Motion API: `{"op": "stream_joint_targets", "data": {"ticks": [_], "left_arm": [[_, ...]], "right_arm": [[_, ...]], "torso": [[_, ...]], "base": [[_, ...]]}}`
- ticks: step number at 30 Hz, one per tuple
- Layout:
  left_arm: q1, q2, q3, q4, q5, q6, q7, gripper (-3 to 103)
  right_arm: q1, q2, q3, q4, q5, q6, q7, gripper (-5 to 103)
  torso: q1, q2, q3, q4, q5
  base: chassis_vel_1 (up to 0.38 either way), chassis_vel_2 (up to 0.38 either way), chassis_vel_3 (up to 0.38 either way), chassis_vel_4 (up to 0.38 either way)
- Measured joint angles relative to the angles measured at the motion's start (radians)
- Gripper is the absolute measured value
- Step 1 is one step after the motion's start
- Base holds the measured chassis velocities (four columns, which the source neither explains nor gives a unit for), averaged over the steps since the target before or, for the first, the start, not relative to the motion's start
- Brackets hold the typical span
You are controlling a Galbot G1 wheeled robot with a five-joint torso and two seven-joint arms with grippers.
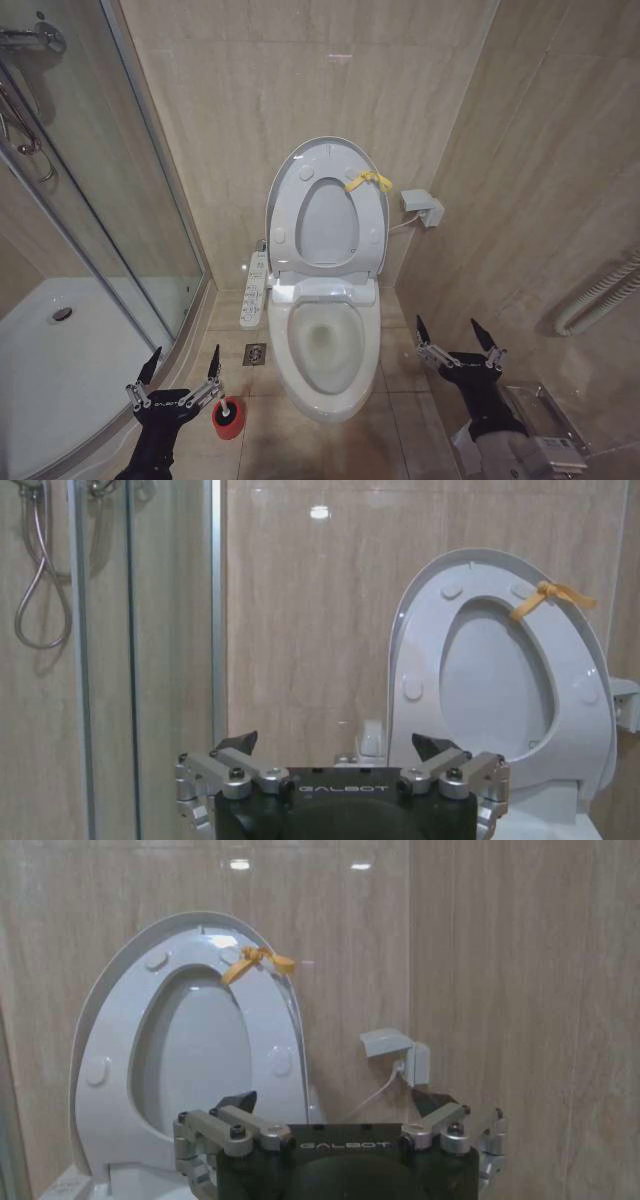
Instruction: Open the toilet lid, clean the toilet bowl with a toilet brush, close the toilet lid, and flush.
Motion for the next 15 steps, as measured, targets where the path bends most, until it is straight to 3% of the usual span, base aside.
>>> {"op": "stream_joint_targets", "data": {"ticks": [3,11,15], "left_arm": [[0.000,0.000,0.000,0.000,0.000,0.000,0.000,100],[0.000,0.000,0.000,0.000,0.000,0.000,0.000,100],[0.000,0.000,0.000,0.000,0.000,0.000,0.000,100]], "right_arm": [[0.013,-0.009,0.000,0.000,-0.003,-0.050,0.002,100],[0.079,-0.058,0.004,0.000,-0.014,-0.306,0.018,100],[0.140,-0.079,0.006,-0.003,0.065,-0.271,0.043,100]], "torso": [[0.000,0.000,0.000,0.0000,0.0000],[0.000,0.000,0.000,-0.0001,0.0001],[0.000,0.000,0.000,0.0004,0.0001]], "base": [[0.000,0.000,0.000,0.000],[0.000,0.000,0.000,0.000],[0.000,0.000,0.000,0.000]]}}
